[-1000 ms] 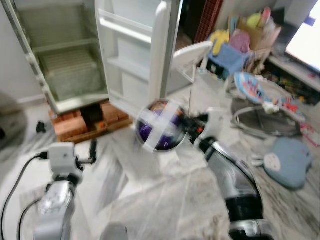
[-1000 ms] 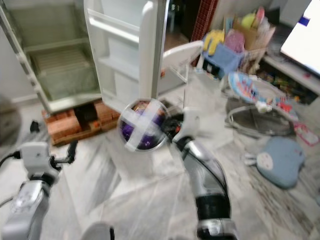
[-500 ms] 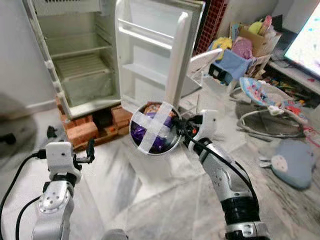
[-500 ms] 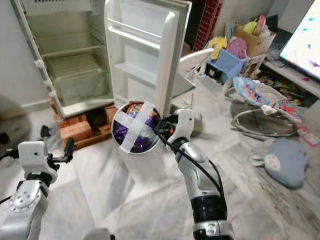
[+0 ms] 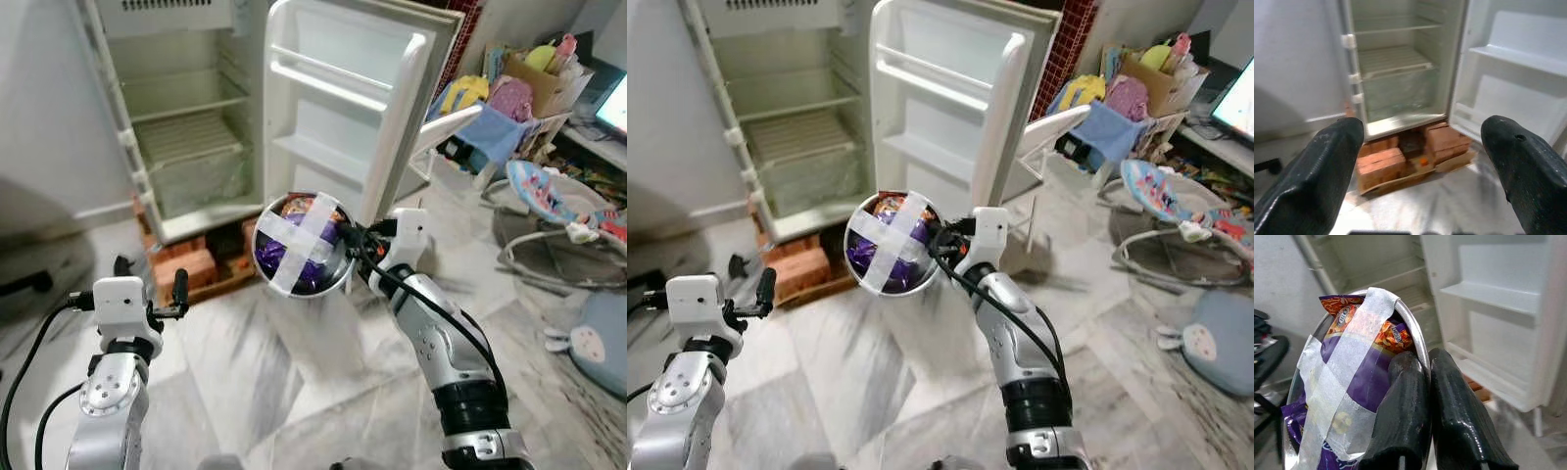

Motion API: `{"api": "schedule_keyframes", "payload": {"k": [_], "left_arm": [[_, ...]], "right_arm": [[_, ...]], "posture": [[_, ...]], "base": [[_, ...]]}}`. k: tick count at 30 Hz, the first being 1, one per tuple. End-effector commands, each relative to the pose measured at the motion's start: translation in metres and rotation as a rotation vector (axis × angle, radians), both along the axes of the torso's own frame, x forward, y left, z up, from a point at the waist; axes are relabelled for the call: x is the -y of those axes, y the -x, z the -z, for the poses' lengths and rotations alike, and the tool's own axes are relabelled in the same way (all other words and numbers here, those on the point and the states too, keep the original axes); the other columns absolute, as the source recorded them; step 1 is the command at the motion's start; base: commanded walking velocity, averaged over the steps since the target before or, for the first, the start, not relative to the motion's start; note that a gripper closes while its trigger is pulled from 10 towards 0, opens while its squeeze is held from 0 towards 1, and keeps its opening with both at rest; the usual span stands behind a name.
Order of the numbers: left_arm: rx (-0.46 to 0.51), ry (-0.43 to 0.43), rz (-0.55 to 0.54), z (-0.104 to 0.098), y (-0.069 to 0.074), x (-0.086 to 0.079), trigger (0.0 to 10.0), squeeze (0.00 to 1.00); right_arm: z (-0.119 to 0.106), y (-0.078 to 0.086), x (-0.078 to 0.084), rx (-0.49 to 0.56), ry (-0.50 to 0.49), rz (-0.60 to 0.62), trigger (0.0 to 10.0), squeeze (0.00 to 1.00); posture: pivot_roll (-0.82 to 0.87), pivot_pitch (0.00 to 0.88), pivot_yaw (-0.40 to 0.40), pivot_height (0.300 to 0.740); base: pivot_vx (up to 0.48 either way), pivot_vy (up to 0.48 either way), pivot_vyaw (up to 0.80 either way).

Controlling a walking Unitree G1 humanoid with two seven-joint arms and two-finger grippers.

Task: Restocking fridge

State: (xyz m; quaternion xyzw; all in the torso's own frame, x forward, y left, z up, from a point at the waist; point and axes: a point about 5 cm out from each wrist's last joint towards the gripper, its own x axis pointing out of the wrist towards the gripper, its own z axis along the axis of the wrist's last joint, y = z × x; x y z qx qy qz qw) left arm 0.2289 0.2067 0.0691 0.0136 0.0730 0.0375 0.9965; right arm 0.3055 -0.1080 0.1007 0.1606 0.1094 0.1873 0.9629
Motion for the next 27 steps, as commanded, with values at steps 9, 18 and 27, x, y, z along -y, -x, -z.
{"api": "schedule_keyframes", "payload": {"k": [9,18,27], "left_arm": [[-0.067,-0.053,0.066,0.011,0.001,0.011,10.0,0.00],[-0.070,-0.080,0.090,0.012,0.002,0.007,10.0,0.00],[-0.061,-0.077,0.064,0.011,0.006,-0.005,10.0,0.00]], "right_arm": [[-0.012,-0.004,-0.001,0.056,-0.014,0.007,10.0,0.00],[-0.008,-0.005,0.011,0.074,0.021,0.079,10.0,0.00],[0.004,0.001,0.051,0.036,0.085,0.243,10.0,0.00]], "posture": [[0.16,0.005,-0.087,0.740],[0.18,0.000,-0.071,0.740],[0.20,0.000,-0.075,0.740]], "base": [[0.438,0.000,0.70],[0.174,0.000,0.74],[0.000,0.000,0.05]]}}
